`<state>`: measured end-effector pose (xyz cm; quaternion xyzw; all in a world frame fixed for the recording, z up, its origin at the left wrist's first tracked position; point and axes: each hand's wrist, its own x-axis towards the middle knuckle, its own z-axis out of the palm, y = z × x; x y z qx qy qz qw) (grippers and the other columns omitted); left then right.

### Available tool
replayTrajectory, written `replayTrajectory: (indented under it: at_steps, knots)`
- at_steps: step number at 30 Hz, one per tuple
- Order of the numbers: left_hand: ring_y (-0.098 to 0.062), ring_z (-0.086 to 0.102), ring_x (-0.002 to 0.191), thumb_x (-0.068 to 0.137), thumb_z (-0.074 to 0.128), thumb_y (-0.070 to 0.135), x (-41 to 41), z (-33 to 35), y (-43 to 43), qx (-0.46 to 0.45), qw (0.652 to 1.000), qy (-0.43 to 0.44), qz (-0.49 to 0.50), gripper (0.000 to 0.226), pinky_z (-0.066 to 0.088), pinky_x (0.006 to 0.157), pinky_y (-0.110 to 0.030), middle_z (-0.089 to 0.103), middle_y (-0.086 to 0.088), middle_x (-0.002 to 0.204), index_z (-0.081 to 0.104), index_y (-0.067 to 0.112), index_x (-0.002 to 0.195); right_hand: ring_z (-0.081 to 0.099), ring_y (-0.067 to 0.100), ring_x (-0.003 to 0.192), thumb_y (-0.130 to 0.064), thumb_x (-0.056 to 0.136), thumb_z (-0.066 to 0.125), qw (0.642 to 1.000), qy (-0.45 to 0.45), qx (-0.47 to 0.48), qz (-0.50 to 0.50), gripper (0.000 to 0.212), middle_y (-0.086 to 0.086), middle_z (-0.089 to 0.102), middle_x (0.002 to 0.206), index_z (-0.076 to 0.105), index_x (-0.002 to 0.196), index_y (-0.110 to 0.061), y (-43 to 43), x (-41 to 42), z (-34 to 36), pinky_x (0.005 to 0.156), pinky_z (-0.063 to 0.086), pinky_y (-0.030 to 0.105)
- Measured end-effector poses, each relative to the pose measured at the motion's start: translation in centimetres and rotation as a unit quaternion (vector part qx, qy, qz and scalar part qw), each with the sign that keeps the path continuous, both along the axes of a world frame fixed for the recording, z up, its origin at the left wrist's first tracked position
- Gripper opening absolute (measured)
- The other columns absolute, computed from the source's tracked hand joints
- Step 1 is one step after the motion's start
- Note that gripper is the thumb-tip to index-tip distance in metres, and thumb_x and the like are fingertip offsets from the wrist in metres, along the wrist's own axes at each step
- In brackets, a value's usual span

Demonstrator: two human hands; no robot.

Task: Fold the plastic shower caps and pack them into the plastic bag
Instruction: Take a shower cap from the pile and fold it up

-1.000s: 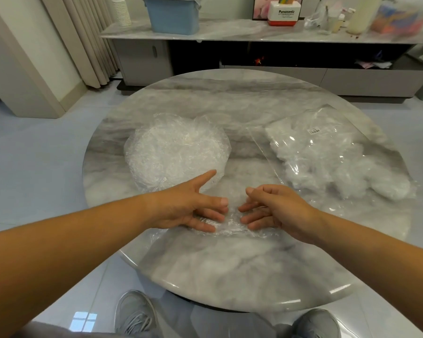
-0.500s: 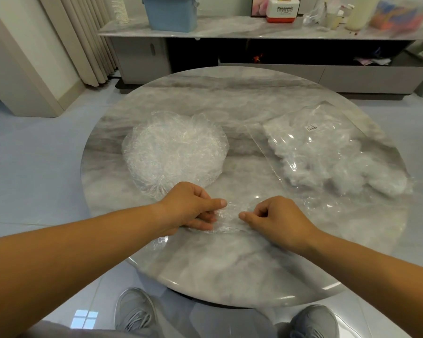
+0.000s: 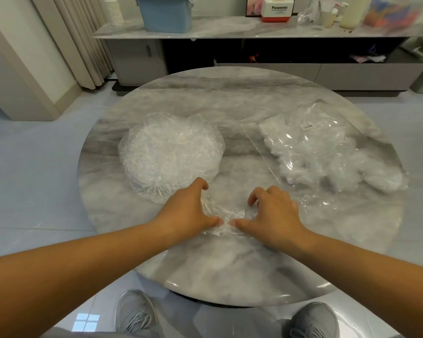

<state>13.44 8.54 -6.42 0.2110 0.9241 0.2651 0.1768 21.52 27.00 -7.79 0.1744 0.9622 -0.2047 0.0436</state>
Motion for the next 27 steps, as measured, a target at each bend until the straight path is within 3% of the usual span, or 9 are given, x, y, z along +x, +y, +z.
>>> replayTrajectory:
  at_steps: [3, 5, 9, 14, 16, 19, 22, 25, 27]
  knots:
    - [-0.015, 0.062, 0.096, 0.071, 0.077, 0.067, -0.3, 0.5, -0.3, -0.082, 0.994, 0.070, -0.012, 0.083, 0.050, 0.078, -0.030, 0.062, 0.008, 0.104, 0.047, 0.028, 0.138, 0.043, 0.016, 0.110, -0.067, 0.074, 0.072, 1.000, 0.017, -0.017, 0.012, 0.055, -0.010, 0.044, 0.107, 0.051, 0.112, -0.034, 0.0, 0.5, -0.1, 0.089, 0.026, 0.029]
    - [-0.018, 0.059, 0.100, 0.071, 0.071, 0.076, -0.8, 0.7, -0.5, -0.108, 0.992, 0.072, 0.000, 0.072, 0.053, 0.084, -0.034, 0.053, 0.002, 0.116, 0.060, 0.027, 0.122, 0.043, 0.015, 0.109, -0.067, 0.074, 0.072, 0.999, 0.028, -0.015, 0.018, 0.057, -0.011, 0.045, 0.108, 0.051, 0.114, -0.034, 0.1, 0.5, -0.2, 0.089, 0.027, 0.029]
    - [-0.019, 0.056, 0.082, 0.072, 0.071, 0.074, -1.4, 1.0, -0.9, -0.099, 0.991, 0.087, 0.013, 0.052, 0.053, 0.075, -0.035, 0.050, 0.002, 0.094, 0.057, 0.025, 0.076, 0.043, 0.014, 0.111, -0.068, 0.074, 0.073, 0.999, 0.031, -0.007, 0.024, 0.060, -0.012, 0.046, 0.111, 0.051, 0.118, -0.034, 0.3, 0.5, -0.3, 0.091, 0.027, 0.028]
    - [-0.016, 0.057, 0.076, 0.076, 0.073, 0.067, -0.9, 1.1, -1.0, -0.128, 0.990, 0.058, -0.005, 0.049, 0.047, 0.065, -0.034, 0.059, 0.006, 0.081, 0.047, 0.025, 0.083, 0.049, 0.013, 0.111, -0.064, 0.073, 0.076, 0.996, 0.058, -0.072, 0.015, 0.051, -0.014, 0.050, 0.108, 0.052, 0.110, -0.037, 0.6, 0.1, -0.1, 0.100, 0.036, 0.032]
    - [-0.014, 0.054, 0.076, 0.075, 0.074, 0.065, -0.7, 0.9, -1.1, -0.127, 0.991, 0.049, -0.014, 0.050, 0.041, 0.062, -0.032, 0.057, 0.008, 0.082, 0.045, 0.027, 0.087, 0.051, 0.012, 0.109, -0.056, 0.082, 0.072, 0.982, 0.145, -0.095, 0.077, 0.035, -0.014, 0.055, 0.109, 0.056, 0.106, -0.036, 0.4, 0.3, 0.3, 0.101, 0.043, 0.041]
    - [-0.011, 0.053, 0.074, 0.074, 0.077, 0.061, -0.6, 0.7, -1.1, -0.110, 0.993, 0.035, -0.012, 0.050, 0.037, 0.059, -0.030, 0.057, 0.008, 0.082, 0.048, 0.025, 0.093, 0.054, 0.016, 0.111, -0.044, 0.093, 0.058, 0.934, 0.211, -0.022, 0.287, 0.026, -0.008, 0.063, 0.117, 0.068, 0.106, -0.025, -0.1, 1.2, 0.9, 0.094, 0.046, 0.044]
    - [-0.010, 0.056, 0.074, 0.072, 0.082, 0.056, -1.1, 0.5, -1.2, -0.078, 0.997, -0.003, 0.003, 0.047, 0.042, 0.061, -0.028, 0.060, 0.007, 0.082, 0.053, 0.023, 0.090, 0.050, 0.016, 0.118, -0.045, 0.098, 0.049, 0.901, 0.122, 0.021, 0.416, 0.037, -0.005, 0.057, 0.140, 0.066, 0.122, -0.022, -0.3, 2.0, 0.2, 0.098, 0.043, 0.036]
    - [-0.012, 0.056, 0.069, 0.073, 0.087, 0.042, -1.7, 0.5, -1.3, -0.029, 0.997, -0.062, 0.035, 0.041, 0.048, 0.064, -0.028, 0.061, 0.004, 0.077, 0.055, 0.017, 0.082, 0.045, 0.014, 0.124, -0.049, 0.100, 0.045, 0.902, 0.067, 0.016, 0.426, 0.048, -0.005, 0.049, 0.151, 0.059, 0.136, -0.021, -0.1, 2.3, -0.8, 0.106, 0.040, 0.033]
    - [-0.014, 0.053, 0.056, 0.077, 0.087, 0.027, -1.9, 0.9, -1.3, 0.047, 0.985, -0.140, 0.089, 0.037, 0.047, 0.052, -0.026, 0.057, -0.002, 0.067, 0.052, 0.015, 0.075, 0.043, 0.013, 0.126, -0.051, 0.101, 0.043, 0.905, 0.063, 0.015, 0.421, 0.050, -0.006, 0.047, 0.152, 0.056, 0.139, -0.022, 0.0, 2.2, -1.0, 0.108, 0.038, 0.032]
